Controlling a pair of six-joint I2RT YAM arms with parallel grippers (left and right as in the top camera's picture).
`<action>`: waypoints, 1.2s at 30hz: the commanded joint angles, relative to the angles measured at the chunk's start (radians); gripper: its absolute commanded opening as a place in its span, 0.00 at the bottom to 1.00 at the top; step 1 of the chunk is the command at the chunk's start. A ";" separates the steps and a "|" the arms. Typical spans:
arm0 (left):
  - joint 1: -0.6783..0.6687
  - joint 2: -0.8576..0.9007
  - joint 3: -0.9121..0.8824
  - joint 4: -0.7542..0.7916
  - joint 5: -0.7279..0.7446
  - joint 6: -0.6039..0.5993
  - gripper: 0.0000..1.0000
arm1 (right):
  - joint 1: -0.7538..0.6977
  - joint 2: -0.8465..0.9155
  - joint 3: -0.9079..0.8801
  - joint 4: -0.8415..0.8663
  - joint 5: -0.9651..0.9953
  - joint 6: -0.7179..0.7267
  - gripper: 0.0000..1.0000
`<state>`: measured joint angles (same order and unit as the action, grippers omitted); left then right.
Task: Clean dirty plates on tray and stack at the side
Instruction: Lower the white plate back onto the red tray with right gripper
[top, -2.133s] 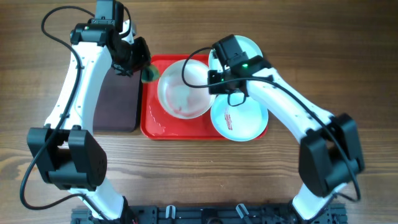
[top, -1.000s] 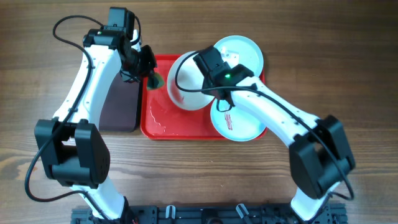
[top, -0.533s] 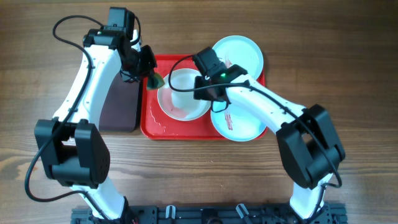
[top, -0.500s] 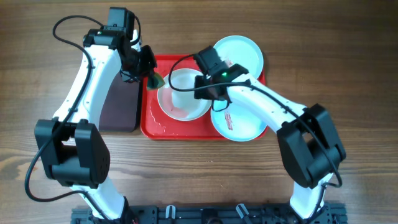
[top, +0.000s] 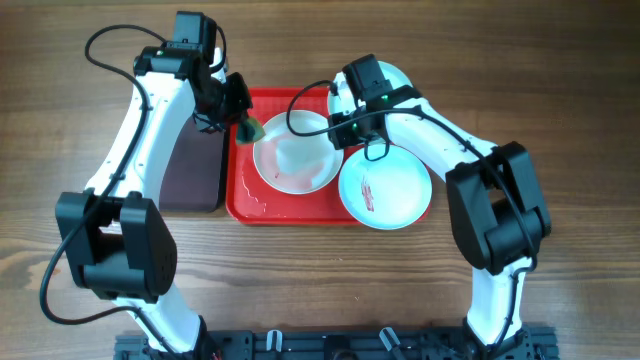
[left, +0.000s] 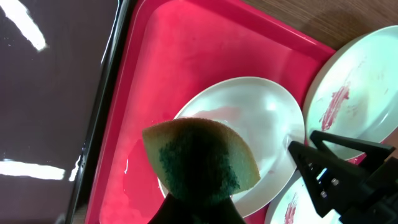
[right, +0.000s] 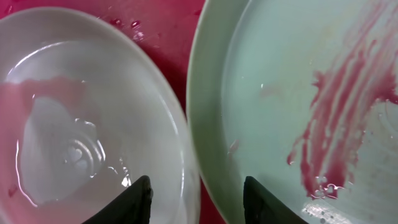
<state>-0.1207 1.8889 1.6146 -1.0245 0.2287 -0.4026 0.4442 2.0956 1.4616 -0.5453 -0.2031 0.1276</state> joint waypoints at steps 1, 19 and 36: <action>-0.002 0.010 -0.008 0.003 -0.010 -0.010 0.04 | 0.008 0.018 0.032 0.001 -0.034 -0.049 0.45; -0.002 0.010 -0.008 0.003 -0.014 -0.009 0.04 | 0.009 0.011 0.299 -0.429 0.029 0.015 0.38; -0.002 0.010 -0.008 0.011 -0.015 0.002 0.04 | 0.019 0.011 0.095 -0.296 0.019 0.108 0.29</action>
<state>-0.1207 1.8889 1.6146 -1.0168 0.2283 -0.4023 0.4557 2.0972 1.5913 -0.8658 -0.1898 0.2123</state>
